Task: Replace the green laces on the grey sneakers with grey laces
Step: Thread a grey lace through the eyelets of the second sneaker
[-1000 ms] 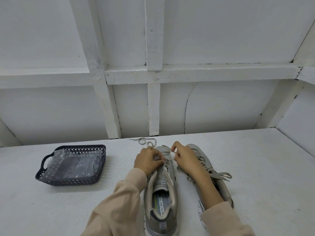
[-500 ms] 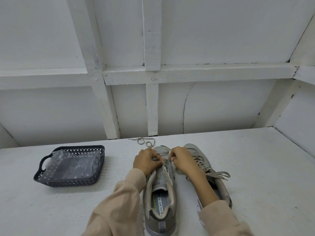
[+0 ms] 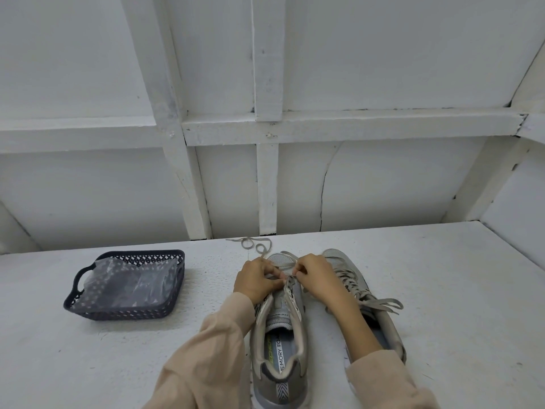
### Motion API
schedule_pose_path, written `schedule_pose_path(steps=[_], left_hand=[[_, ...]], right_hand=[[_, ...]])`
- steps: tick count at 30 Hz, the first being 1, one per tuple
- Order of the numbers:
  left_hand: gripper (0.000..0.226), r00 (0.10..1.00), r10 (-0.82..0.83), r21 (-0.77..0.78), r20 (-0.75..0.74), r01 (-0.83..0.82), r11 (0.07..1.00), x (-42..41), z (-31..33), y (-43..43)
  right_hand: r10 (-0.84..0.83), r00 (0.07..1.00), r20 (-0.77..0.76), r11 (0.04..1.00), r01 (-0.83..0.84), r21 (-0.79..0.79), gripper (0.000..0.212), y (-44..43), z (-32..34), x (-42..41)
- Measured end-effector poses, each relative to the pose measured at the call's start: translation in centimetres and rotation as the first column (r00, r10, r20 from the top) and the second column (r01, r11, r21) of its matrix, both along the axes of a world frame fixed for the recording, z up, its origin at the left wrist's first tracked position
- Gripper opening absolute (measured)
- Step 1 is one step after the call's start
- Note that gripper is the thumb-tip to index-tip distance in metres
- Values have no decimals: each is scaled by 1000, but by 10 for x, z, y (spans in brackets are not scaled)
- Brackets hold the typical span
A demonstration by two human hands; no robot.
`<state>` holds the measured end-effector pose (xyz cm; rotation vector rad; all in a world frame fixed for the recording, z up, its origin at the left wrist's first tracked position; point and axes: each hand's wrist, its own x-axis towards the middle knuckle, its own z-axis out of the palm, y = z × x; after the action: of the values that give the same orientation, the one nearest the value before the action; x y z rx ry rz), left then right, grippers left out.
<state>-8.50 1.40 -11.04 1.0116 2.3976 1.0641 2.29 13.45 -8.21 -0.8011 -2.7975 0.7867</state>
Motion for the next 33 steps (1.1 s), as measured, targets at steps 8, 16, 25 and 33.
schedule_pose_path(steps=[8, 16, 25, 33], left_hand=[[12, 1000, 22, 52, 10, -22, 998, 2, -2, 0], [12, 997, 30, 15, -73, -29, 999, 6, -3, -1], [10, 951, 8, -130, -308, -51, 990, 12, 10, 4], [25, 895, -196, -297, -402, 75, 952, 5, 13, 6]], right_hand=[[4, 1000, -20, 999, -3, 43, 20, -1, 1, 0], [45, 999, 8, 996, -45, 79, 21, -3, -2, -3], [25, 998, -56, 997, -21, 72, 22, -6, -5, -2], [-1, 1000, -28, 998, 0, -61, 26, -6, -2, -2]])
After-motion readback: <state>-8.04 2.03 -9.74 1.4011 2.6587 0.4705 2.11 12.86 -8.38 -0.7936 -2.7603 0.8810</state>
